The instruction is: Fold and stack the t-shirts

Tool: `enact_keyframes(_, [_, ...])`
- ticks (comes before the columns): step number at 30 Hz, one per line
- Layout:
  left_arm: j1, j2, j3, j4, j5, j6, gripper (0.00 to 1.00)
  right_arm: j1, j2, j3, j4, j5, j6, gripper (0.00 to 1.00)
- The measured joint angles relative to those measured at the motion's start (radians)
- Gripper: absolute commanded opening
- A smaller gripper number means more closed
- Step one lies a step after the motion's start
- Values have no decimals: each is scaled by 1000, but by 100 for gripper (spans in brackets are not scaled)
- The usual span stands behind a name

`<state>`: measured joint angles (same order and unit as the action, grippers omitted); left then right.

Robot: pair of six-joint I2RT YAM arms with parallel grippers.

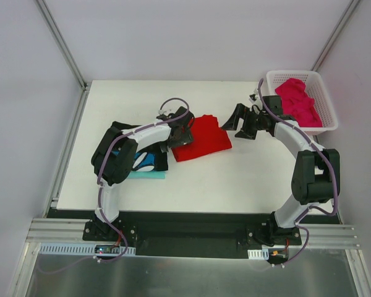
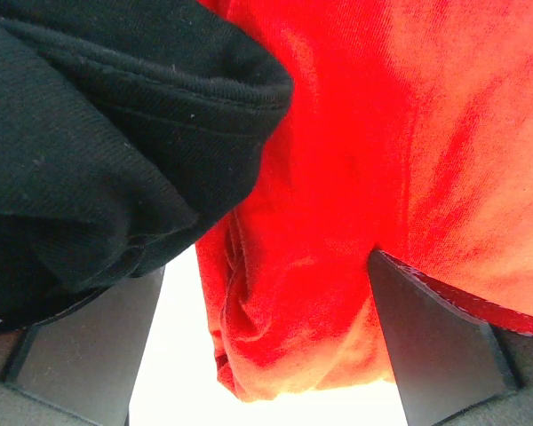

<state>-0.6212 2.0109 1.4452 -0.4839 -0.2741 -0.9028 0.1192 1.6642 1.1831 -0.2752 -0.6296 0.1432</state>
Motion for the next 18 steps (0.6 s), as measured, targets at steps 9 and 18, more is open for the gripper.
enact_keyframes(9, [1,-1,4,6,0,3,99,0,13,0,3,-12,6,99])
enact_keyframes(18, [13,-13,35,23,2,32,99,0,16,0,2,-14,6,98])
